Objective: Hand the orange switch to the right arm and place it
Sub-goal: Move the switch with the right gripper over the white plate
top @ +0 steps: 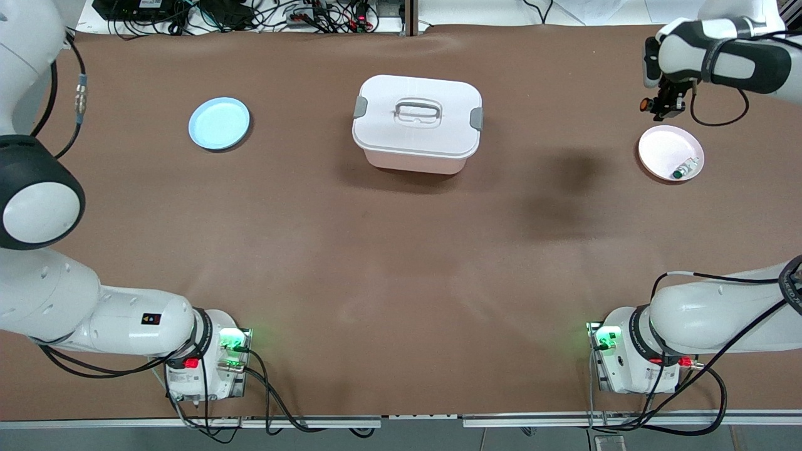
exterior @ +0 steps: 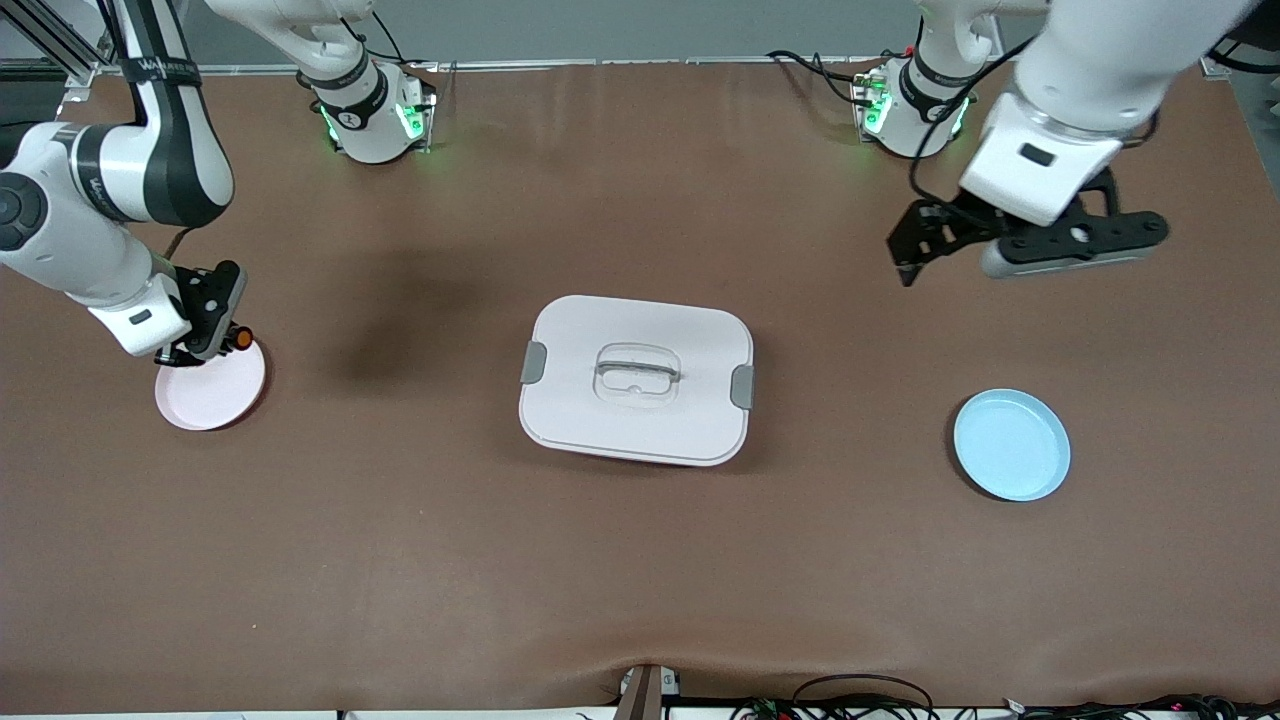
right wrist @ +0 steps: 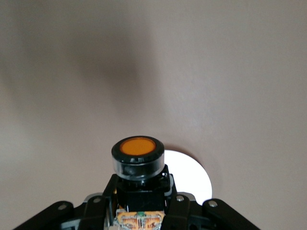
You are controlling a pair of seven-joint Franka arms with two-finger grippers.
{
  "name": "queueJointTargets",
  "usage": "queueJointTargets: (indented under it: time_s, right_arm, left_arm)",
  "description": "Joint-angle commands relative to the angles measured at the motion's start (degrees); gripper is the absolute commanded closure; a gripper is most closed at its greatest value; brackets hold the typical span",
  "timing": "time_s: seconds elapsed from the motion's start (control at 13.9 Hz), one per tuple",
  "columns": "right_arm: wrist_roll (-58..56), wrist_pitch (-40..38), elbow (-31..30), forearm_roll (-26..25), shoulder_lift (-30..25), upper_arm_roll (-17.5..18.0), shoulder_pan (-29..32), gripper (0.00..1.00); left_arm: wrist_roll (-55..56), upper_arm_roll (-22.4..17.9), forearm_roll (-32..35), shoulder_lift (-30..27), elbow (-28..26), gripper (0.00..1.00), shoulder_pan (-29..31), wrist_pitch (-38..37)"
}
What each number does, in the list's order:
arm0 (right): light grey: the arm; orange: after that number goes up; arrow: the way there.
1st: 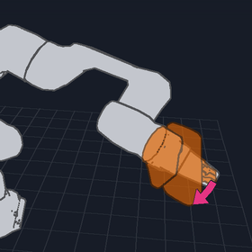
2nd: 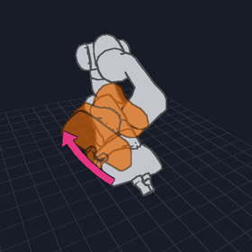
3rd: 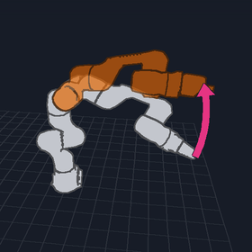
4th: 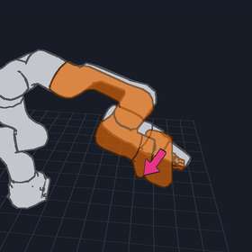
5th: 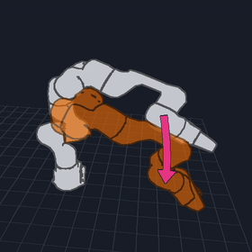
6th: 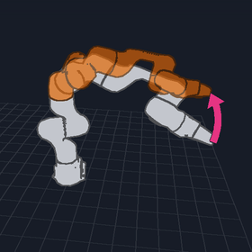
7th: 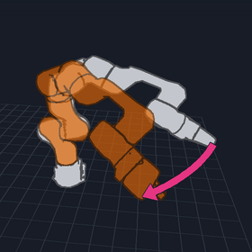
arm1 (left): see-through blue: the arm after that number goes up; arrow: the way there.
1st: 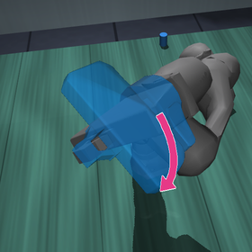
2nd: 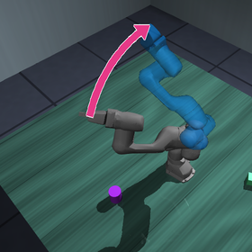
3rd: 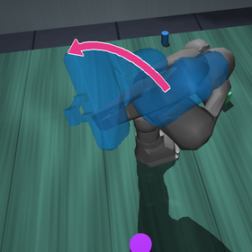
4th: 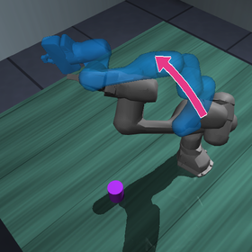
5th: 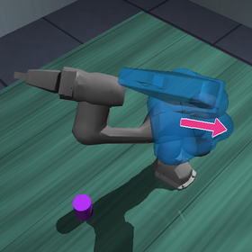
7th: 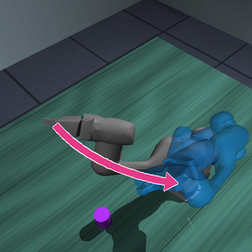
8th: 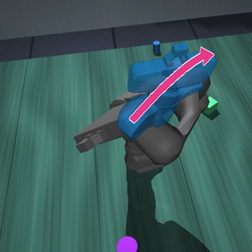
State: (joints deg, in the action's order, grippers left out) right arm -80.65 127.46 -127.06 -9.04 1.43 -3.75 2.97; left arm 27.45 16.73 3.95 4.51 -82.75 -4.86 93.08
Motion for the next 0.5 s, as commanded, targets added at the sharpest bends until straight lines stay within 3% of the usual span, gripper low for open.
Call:
queueJointTargets:
  time_s: [0.0, 0.22, 0.43]
  right_arm:
    - [-3.45, 5.15, -2.93, -2.30, 0.32, 0.94, 3.79, 1.00]
    - [-5.74, 10.77, -3.28, -3.09, 3.74, 0.94, 6.86, 1.00]
    - [-9.69, 18.41, -3.55, -4.49, 8.48, 0.94, 11.16, 1.00]
  left_arm:
    - [-9.92, -7.47, -3.33, -3.89, -4.87, 0.00, -0.94, 1.57]
    - [-17.23, -14.33, -3.60, -6.17, -8.90, 0.00, -4.36, 4.29]
    - [-20.85, -16.46, -3.51, -7.06, -10.68, 0.00, -4.55, 5.88]
